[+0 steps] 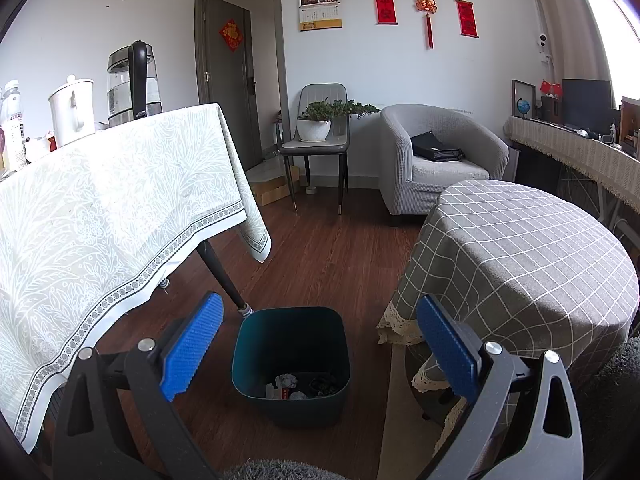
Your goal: Collect trash
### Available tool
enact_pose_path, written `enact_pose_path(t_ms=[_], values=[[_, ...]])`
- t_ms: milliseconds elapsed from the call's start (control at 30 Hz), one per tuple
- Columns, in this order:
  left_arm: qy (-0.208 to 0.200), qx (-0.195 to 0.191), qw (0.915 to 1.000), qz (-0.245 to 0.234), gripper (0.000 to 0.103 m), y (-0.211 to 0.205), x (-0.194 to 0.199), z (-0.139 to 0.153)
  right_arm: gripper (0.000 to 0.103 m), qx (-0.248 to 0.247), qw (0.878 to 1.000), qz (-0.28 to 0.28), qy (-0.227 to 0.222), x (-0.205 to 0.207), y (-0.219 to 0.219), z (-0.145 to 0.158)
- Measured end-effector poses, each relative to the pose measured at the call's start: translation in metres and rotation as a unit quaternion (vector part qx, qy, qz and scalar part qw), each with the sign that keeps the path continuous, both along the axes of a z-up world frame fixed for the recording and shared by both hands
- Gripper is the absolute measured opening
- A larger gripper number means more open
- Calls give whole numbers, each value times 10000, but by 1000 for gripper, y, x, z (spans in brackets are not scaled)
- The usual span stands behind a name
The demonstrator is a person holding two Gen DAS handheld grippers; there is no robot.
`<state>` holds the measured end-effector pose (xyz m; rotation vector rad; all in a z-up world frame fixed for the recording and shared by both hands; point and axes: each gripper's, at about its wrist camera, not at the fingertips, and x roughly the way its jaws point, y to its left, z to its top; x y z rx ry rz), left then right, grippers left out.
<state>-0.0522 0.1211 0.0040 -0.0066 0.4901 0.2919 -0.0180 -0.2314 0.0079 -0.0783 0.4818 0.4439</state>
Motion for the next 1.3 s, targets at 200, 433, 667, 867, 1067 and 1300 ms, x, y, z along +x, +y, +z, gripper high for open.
enact_pose_path(t_ms=[200,433,667,867,1067,1300], values=[[5,-9,10000,-2,99,1,0,0,99,-3,10000,4,30,1,0,0],[8,-2,10000,-2,99,0,1,-1,99,-21,10000,14,53,2,1,-1],[12,13,10000,-11,99,0,1,-2,99,-14,10000,12,61,2,1,-2],[15,37,10000,-29,99,-1,1,-3,99,-6,10000,9,65,2,1,-1],[29,39,10000,-54,99,-1,1,-3,99,-14,10000,12,60,2,1,-1],[30,43,10000,-55,99,-1,1,-3,99,-14,10000,11,62,2,1,-1]])
